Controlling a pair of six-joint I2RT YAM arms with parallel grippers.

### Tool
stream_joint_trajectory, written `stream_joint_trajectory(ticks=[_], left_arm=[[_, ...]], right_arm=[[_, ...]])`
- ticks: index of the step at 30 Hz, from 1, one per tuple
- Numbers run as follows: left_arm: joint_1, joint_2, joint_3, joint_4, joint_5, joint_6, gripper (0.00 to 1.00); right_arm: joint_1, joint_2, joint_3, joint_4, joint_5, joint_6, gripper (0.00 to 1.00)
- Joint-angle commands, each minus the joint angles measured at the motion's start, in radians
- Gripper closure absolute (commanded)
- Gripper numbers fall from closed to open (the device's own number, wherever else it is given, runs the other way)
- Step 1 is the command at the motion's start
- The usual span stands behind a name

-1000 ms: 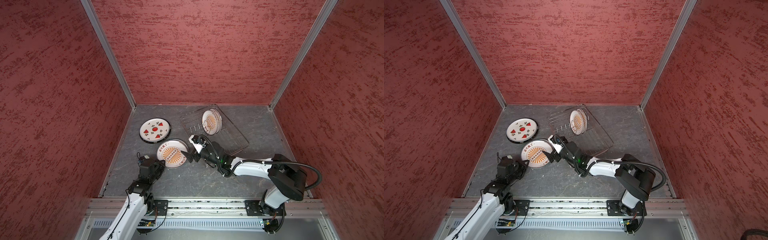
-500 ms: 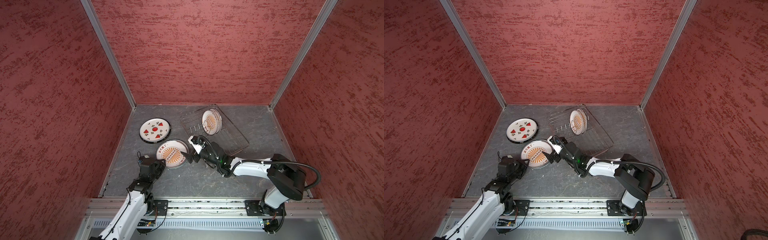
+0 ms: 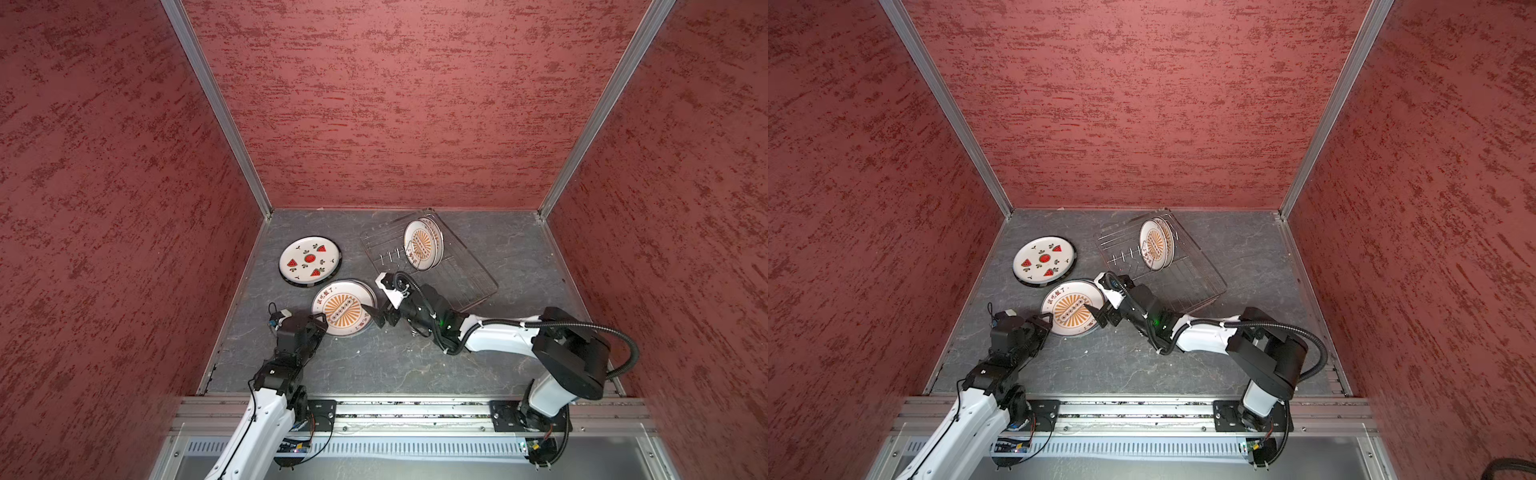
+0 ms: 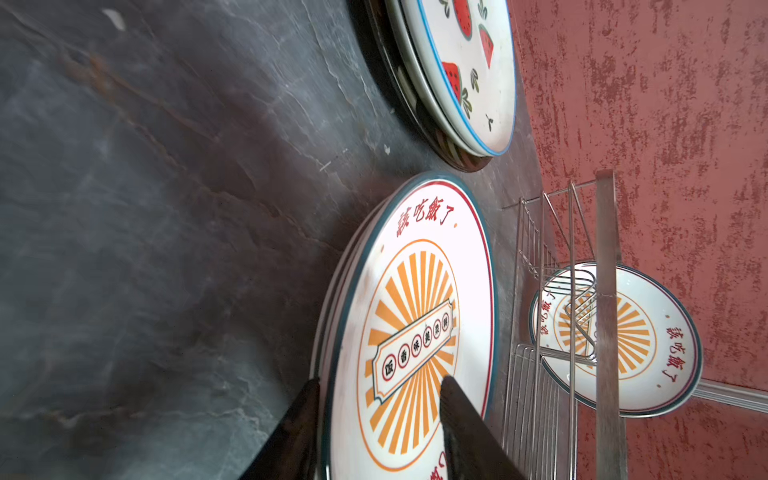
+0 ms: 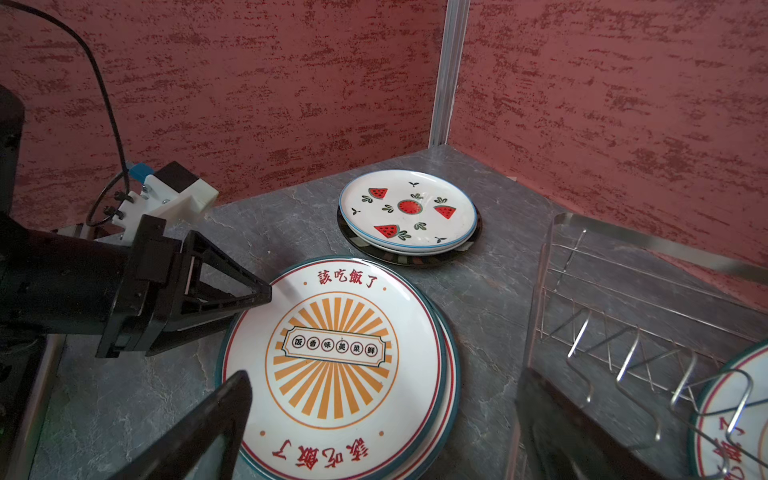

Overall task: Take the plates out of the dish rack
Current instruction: 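Open the left gripper to release the plate on the stack, then draw the left gripper back while the right reaches to the rack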

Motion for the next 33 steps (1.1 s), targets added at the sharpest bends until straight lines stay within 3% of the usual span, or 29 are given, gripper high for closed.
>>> stream_joint_trajectory(ticks=[1,13,21,25,28,33], left_arm=[[0.002,-0.006,0.011,-0.031,-0.030,0.027,0.53],[0.000,-0.004,0.023,-0.033,-0.046,0.030,0.53],[-0.121,-0.138,0.044,-0.084,-0.248,0.103,0.50],[-0.214,-0.209,0.053,-0.075,-0.372,0.149,0.47],[-0.252,-0.226,0.022,0.064,-0.346,0.246,0.39],[-0.261,-0.129,-0.110,0.552,-0.027,0.440,0.00]], right_arm=[[0.012,0.001,0.013,0.032,0.022,-0.027,0.01],[0.012,-0.034,-0.040,0.102,0.017,-0.022,0.01],[-0.031,-0.148,-0.201,0.306,0.122,0.064,0.01],[-0.055,-0.218,-0.284,0.404,0.095,0.109,0.01],[-0.076,-0.251,-0.326,0.450,0.036,0.130,0.01],[-0.150,-0.306,-0.352,0.401,0.030,0.204,0.01]])
